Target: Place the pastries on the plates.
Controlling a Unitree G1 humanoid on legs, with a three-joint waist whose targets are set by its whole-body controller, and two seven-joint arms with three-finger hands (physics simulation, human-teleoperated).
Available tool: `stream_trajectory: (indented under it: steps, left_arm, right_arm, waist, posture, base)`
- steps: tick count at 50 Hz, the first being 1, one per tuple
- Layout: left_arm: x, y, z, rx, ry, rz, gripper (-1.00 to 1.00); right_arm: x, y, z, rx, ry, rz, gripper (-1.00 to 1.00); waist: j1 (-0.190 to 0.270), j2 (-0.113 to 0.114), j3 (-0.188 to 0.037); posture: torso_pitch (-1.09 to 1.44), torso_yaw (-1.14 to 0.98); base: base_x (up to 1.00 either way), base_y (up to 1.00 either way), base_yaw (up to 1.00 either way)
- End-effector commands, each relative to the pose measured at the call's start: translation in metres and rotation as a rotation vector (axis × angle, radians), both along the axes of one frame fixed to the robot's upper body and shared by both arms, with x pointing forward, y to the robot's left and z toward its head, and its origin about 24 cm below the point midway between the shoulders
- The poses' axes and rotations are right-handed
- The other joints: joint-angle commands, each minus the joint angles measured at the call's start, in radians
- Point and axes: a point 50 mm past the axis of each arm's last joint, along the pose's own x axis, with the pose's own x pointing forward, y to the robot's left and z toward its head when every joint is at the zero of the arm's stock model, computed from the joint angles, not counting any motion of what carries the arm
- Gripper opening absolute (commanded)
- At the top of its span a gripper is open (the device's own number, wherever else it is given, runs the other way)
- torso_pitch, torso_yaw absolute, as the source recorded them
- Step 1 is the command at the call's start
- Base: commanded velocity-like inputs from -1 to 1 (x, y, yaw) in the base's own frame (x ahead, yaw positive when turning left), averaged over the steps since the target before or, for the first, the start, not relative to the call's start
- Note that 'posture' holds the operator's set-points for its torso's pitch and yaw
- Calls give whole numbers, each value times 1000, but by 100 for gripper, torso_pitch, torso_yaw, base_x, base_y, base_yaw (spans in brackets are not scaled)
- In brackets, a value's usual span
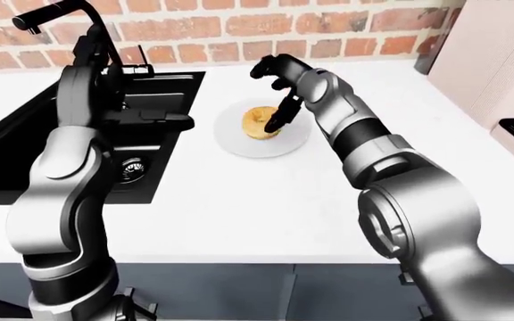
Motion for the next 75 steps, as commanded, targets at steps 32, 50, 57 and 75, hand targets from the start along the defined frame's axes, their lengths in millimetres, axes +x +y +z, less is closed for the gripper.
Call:
stream_trajectory:
  steps: [32,50,57,75]
  left_arm:
    - [-2,-1,27,33,-102,-4,100]
    - [-2,4,36,42,-115,4,100]
    - [-2,1,36,52,-116,1,100]
    - [9,0,32,32,-140,-22,100]
  right_arm:
    - [-18,-54,133,694,-236,-100,100]
    - [-105,-99,132,777,-362,-218,100]
    - [-124,-108,119,803,-372,-244,100]
    - [-132,-103,44,909,-391,-220,100]
  waist:
    - [4,-11,-24]
    - [-12,-33,-38]
    - [-20,-80,-61]
    - [-7,55,-36]
  posture:
    - [0,0]
    - [0,0]
    - [0,0]
    - [0,0]
  base:
    - [0,0,0]
    - [-37,0,0]
    - [-53,0,0]
    - [-30,0,0]
